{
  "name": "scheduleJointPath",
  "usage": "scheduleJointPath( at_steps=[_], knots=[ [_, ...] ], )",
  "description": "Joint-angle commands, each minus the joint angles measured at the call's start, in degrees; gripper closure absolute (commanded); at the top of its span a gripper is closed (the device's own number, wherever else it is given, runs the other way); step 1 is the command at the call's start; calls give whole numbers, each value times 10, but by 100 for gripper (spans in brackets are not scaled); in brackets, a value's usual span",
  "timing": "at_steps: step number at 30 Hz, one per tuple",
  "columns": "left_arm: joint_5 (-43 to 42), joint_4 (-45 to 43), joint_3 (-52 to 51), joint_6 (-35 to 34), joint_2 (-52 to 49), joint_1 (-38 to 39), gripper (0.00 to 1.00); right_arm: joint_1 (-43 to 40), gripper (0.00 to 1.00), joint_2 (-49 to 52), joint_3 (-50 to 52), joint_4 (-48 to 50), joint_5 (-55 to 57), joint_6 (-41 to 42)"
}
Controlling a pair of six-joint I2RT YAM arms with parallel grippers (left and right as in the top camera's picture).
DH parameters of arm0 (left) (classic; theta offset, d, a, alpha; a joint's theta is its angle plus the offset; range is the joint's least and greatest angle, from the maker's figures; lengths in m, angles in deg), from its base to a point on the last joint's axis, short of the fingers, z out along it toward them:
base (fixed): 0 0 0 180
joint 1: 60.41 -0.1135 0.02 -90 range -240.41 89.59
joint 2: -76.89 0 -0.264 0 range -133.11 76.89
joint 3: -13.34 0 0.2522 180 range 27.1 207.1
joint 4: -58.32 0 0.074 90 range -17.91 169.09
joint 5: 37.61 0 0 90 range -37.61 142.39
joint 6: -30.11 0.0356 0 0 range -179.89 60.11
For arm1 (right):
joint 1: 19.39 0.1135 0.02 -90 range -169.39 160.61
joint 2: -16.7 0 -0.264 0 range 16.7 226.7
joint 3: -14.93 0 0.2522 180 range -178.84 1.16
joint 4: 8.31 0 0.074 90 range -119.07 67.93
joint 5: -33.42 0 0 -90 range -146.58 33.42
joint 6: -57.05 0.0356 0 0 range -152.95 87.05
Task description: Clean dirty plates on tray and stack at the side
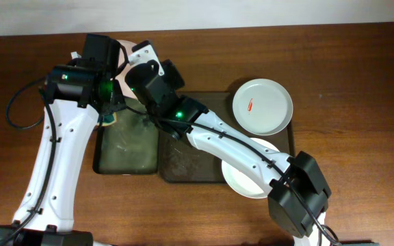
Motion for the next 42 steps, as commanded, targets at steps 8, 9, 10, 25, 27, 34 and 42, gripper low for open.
scheduleJointPath(
  at_steps=[8, 9, 10, 25, 27, 34, 42],
  knots=[
    [0, -3, -1, -9, 1, -1, 100, 0, 96, -15, -10, 20, -7, -86],
    [0, -3, -1, -9, 1, -1, 100, 0, 96, -15, -10, 18, -10, -86],
    [0, -3, -1, -9, 1, -1, 100, 0, 96, -15, -9, 18, -5, -86],
    [-2, -3, -1, -9, 1, -1, 100, -9, 96, -15, -9, 0, -25, -7],
    [-2, -3, -1, -9, 1, -1, 100, -21, 96, -15, -9, -46, -97, 66],
    [-2, -3, -1, -9, 1, -1, 100, -103, 96, -14, -9, -157, -360, 262],
    [-2, -5, -1, -9, 1, -1, 100, -279, 96, -70, -10, -318, -647, 223]
  ],
)
